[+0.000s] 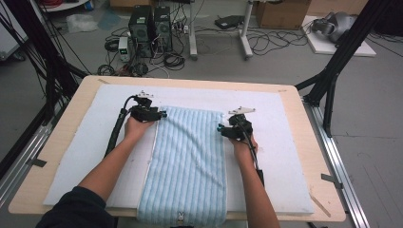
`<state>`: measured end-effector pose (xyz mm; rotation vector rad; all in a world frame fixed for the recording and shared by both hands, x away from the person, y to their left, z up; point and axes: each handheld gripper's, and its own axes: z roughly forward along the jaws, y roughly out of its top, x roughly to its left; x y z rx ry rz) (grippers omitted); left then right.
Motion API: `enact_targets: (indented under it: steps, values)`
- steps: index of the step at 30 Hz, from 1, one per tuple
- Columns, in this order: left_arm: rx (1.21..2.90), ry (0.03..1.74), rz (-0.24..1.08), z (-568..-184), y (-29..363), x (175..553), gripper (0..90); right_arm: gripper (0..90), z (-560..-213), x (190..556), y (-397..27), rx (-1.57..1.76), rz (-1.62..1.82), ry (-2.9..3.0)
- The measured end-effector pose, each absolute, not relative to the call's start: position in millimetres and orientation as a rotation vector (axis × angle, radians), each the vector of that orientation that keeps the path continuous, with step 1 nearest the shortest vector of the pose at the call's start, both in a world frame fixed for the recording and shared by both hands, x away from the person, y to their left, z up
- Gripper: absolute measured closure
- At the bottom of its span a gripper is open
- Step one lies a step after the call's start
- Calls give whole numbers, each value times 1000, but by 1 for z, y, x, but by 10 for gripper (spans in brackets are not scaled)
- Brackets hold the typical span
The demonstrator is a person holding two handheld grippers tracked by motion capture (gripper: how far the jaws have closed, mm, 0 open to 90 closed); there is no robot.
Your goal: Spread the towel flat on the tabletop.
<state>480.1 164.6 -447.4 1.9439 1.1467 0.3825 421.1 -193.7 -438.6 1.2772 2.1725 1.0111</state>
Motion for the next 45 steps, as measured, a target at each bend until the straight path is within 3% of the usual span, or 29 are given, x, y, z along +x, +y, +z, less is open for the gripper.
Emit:
enact_targets:
  steps: [2,4,5,7,8,10,20,22,25,29,33,36,40,45]
  values:
    - [1963,1124,388,-449,163,479,542,512,-442,432,-190,1299,992,2169]
    - [1980,1088,388,-449,161,477,661,535,-447,442,-188,1317,975,2182]
    - [1989,1079,390,-449,161,476,675,578,-448,445,-188,1324,992,2182]
    - [1999,1052,375,-449,160,475,817,702,-448,452,-186,1298,1005,2194]
    - [2002,1046,378,-449,159,474,849,811,-448,454,-185,1289,1004,2202]
    - [2009,1047,411,-449,156,473,869,871,-445,459,-179,1252,957,2226]
    - [1907,1142,501,-450,146,473,851,861,-440,481,-176,1254,847,2081]
    - [1888,1174,501,-449,148,474,675,745,-441,480,-175,1281,850,2046]
    - [1881,1202,465,-449,156,475,538,642,-436,478,-180,1309,910,2046]
    - [1911,1179,446,-451,156,474,578,604,-429,468,-188,1297,960,2067]
    - [1987,1092,490,-450,148,471,872,587,-430,456,-196,1328,999,2107]
    - [1957,1144,503,-450,150,473,883,655,-436,450,-199,1357,984,2147]
    - [1933,1175,512,-451,158,476,884,863,-445,453,-195,1338,988,2202]
    - [1889,1211,486,-451,162,478,878,876,-446,460,-187,1294,937,2164]
